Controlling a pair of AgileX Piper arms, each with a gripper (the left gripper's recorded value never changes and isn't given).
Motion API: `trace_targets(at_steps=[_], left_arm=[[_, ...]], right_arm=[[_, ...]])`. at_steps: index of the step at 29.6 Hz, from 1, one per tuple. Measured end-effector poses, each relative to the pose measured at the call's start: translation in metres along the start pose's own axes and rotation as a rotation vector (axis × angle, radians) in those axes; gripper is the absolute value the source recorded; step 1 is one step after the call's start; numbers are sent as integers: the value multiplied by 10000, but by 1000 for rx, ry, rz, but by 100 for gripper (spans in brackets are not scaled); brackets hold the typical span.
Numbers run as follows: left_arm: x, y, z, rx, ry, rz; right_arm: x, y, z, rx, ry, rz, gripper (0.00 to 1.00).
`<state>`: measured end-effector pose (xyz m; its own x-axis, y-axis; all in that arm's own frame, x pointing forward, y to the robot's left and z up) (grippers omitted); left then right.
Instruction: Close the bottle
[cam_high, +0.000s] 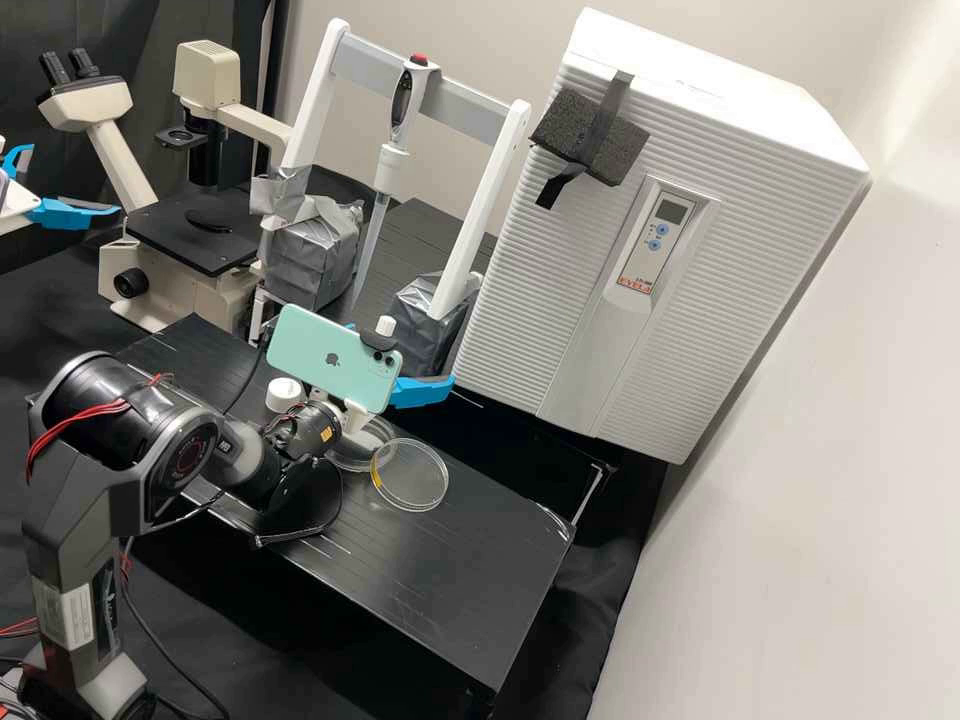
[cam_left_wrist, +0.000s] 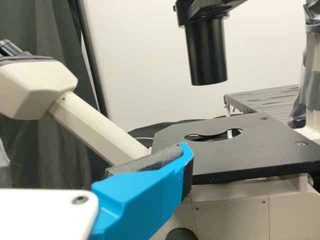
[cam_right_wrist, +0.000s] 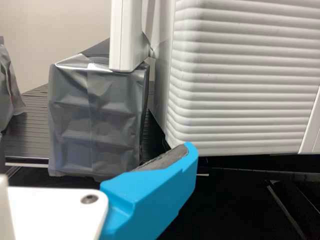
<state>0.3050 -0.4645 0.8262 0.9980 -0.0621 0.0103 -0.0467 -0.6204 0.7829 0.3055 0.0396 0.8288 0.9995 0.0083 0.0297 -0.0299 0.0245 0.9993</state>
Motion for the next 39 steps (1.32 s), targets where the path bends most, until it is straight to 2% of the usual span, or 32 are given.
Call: trace_targets(at_steps=[10, 13, 15, 17, 21, 22, 23, 26, 30, 34, 37, 39], left_arm=[[-4, -5, 6, 5, -7, -1], [-60, -44, 12, -25, -45, -1], [-123, -81, 29, -69, -99, -6], [-217, -126, 43, -103, -146, -21], [-389, -194, 76, -135, -234, -36], [-421, -210, 73, -151, -248, -40], [-477, -240, 64, -167, -265, -59], [-594, -302, 68, -187, -311, -112], [-733, -384, 77, -190, -365, -179], [-847, -447, 117, -176, -413, -226], [-902, -468, 154, -162, -450, -246], [-927, -478, 169, -160, -465, -253]], right_arm=[[0, 0, 0, 0, 0, 0, 100], [0, 0, 0, 0, 0, 0, 100], [0, 0, 0, 0, 0, 0, 100], [0, 0, 0, 0, 0, 0, 100], [0, 0, 0, 0, 0, 0, 100], [0, 0, 0, 0, 0, 0, 100], [0, 0, 0, 0, 0, 0, 100], [0, 0, 0, 0, 0, 0, 100], [0, 0, 0, 0, 0, 0, 100], [0, 0, 0, 0, 0, 0, 100], [0, 0, 0, 0, 0, 0, 100], [0, 0, 0, 0, 0, 0, 100]])
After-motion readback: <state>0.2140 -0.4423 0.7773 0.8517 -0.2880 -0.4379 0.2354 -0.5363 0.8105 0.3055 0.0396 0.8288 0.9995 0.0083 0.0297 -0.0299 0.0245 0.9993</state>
